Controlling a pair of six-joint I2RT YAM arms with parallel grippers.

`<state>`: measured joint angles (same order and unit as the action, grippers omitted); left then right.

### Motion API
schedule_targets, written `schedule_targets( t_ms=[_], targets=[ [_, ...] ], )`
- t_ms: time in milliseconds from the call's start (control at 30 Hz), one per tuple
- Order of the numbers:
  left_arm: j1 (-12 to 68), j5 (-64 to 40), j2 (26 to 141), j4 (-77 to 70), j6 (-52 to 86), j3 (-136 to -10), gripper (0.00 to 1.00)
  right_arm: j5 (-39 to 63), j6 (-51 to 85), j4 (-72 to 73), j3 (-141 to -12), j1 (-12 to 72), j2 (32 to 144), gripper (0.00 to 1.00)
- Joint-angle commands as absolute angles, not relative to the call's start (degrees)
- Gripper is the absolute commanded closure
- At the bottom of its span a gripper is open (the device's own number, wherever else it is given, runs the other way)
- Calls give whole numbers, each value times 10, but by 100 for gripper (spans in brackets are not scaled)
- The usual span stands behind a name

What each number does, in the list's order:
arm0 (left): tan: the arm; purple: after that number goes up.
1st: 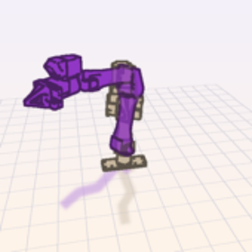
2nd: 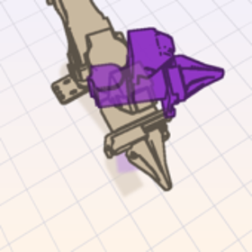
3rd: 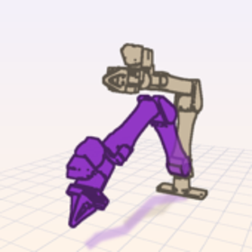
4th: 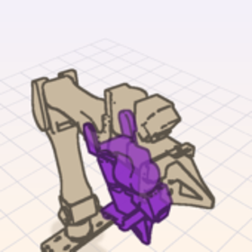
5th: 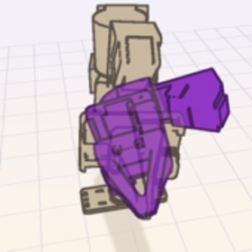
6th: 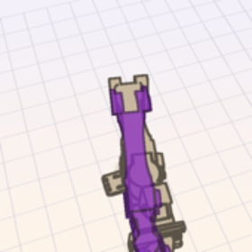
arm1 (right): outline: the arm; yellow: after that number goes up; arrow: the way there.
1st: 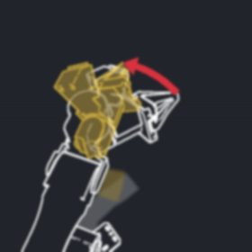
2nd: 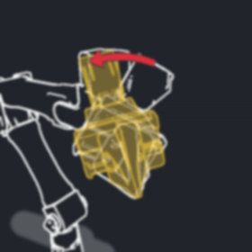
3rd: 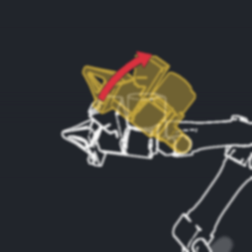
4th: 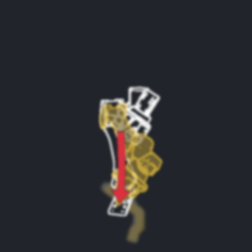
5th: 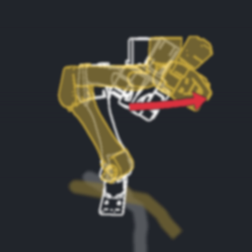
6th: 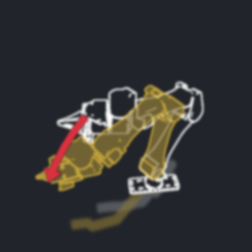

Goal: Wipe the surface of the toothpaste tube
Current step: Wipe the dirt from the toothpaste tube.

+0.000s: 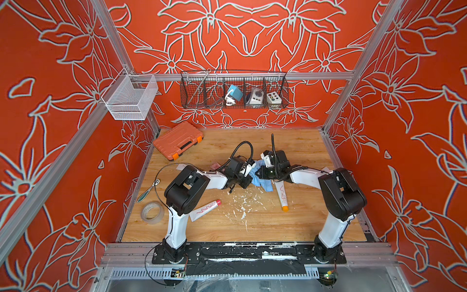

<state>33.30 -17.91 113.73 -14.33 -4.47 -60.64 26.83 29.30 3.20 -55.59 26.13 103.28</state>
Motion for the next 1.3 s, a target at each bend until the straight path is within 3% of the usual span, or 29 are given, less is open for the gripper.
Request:
schedule_targets(
  t_ms=[0, 300, 733, 1267],
  targets=[
    [328, -177, 1127, -146, -40, -596, 87, 244, 296, -59, -555, 272, 1063, 100],
    [328, -175, 1127, -149, -39, -593, 87, 178, 287, -121, -605, 232, 1090, 100],
    [328, -177, 1126, -151, -40, -591, 87, 187, 272, -132, -642, 162, 1112, 100],
    [328, -176, 1127, -153, -39, -591, 87, 243, 253, -124, -626, 188, 1104, 100]
  ],
)
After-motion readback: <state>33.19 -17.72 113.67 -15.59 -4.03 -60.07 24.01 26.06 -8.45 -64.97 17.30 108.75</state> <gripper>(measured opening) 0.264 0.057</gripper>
